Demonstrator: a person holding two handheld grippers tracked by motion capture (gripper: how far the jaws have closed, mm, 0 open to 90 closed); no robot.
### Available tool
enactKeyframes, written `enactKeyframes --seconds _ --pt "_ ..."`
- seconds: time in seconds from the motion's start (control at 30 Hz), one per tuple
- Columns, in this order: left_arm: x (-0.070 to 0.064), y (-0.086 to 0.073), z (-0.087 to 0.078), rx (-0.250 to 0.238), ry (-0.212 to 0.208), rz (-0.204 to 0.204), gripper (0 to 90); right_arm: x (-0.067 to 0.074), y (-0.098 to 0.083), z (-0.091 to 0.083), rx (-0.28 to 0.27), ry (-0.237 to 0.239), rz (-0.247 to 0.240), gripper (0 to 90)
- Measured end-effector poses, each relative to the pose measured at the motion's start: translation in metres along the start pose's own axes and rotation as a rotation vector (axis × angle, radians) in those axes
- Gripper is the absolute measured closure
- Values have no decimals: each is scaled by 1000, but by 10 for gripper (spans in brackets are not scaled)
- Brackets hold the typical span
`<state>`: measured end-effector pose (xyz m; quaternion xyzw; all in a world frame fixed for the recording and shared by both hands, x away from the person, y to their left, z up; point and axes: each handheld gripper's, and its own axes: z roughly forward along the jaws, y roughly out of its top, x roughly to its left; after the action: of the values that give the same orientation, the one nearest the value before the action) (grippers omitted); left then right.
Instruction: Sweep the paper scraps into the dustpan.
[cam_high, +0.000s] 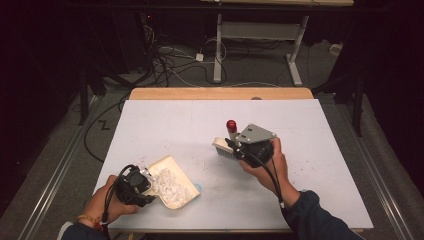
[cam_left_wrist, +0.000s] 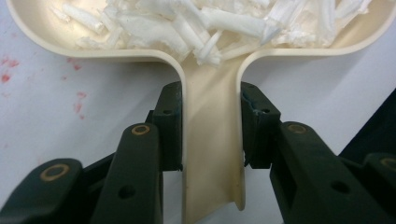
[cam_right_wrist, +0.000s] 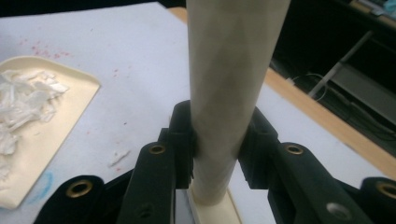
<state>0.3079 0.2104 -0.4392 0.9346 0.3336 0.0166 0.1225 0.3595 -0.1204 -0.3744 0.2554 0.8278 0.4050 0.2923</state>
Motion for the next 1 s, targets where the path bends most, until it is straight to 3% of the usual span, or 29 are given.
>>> enactKeyframes --seconds 0.17,0.23,0.33,0.43,0.5,0.63,0.77,1.0 --pt "-3 9 2 34 -12 -11 632 32 5 7 -5 80 -41 703" --pt "-3 11 2 40 -21 -14 632 44 9 7 -13 141 -42 703" --pt "-4 14 2 52 -20 -11 632 63 17 4 -28 191 -63 704" --pt "-6 17 3 63 -13 -2 632 75 23 3 -46 282 -51 705" --pt "-6 17 4 67 -12 4 631 78 26 -1 -66 304 -54 705" --pt "-5 17 5 65 -13 10 631 73 30 -14 -115 348 -49 705" --pt "-5 16 5 61 -17 5 631 62 32 -28 -133 289 -64 705" --pt "-5 15 6 72 -5 29 631 28 14 -47 -109 246 -45 705"
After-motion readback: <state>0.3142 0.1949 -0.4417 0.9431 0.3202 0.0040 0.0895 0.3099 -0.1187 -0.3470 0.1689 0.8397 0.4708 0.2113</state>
